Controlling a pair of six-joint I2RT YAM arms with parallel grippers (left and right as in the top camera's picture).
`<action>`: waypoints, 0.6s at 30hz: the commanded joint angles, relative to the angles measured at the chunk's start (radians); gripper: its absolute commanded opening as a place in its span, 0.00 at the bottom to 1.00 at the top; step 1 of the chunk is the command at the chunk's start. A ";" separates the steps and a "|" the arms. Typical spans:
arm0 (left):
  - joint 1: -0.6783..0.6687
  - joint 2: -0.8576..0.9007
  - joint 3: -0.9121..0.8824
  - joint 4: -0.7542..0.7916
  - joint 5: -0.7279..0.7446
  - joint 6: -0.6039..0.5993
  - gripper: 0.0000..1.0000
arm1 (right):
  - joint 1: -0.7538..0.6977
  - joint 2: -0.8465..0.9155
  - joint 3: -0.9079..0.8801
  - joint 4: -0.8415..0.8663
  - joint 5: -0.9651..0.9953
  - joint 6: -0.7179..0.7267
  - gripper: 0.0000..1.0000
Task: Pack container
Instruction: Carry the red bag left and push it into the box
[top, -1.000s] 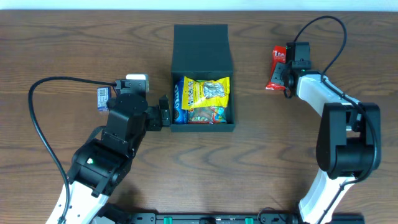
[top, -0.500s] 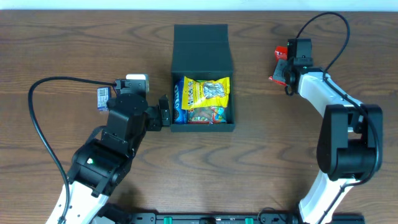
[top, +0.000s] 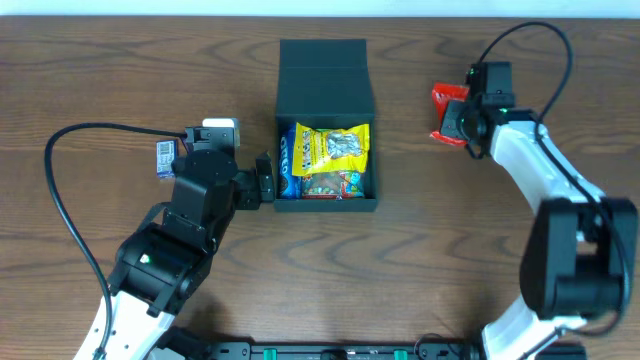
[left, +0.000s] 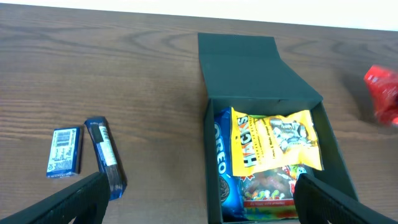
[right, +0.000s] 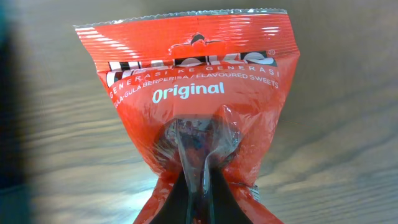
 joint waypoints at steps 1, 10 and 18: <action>0.003 -0.005 0.020 0.003 -0.021 0.014 0.96 | 0.031 -0.114 0.002 -0.008 -0.121 -0.103 0.01; 0.003 -0.006 0.020 0.003 -0.029 0.014 0.95 | 0.184 -0.302 0.002 -0.116 -0.379 -0.381 0.01; 0.003 -0.122 0.020 0.001 -0.050 0.014 0.95 | 0.319 -0.304 0.002 -0.192 -0.506 -0.768 0.01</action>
